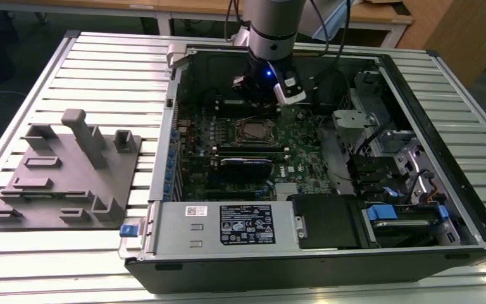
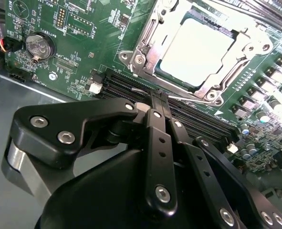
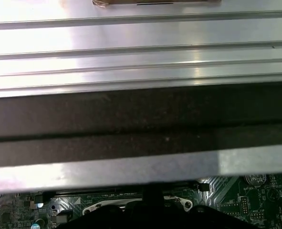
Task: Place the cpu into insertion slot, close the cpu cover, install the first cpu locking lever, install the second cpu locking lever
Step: 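Install the first cpu locking lever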
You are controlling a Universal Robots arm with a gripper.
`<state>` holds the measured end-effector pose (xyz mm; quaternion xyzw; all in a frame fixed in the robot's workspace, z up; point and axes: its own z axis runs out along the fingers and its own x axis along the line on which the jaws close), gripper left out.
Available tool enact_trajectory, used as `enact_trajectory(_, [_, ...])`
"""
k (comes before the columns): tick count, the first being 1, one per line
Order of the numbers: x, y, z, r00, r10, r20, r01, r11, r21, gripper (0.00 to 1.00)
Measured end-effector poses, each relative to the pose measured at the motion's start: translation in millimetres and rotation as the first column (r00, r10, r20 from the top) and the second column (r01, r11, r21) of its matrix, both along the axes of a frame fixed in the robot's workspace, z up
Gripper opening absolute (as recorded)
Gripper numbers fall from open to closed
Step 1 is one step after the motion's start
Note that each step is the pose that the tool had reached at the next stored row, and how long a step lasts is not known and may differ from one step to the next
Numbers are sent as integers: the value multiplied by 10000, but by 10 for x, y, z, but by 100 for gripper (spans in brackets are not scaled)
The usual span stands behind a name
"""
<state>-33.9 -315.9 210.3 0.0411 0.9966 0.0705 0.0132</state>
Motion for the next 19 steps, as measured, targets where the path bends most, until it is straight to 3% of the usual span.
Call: enact_trajectory(19, [49, 0, -78, 10000, -1, -1, 1, 10000, -1, 11])
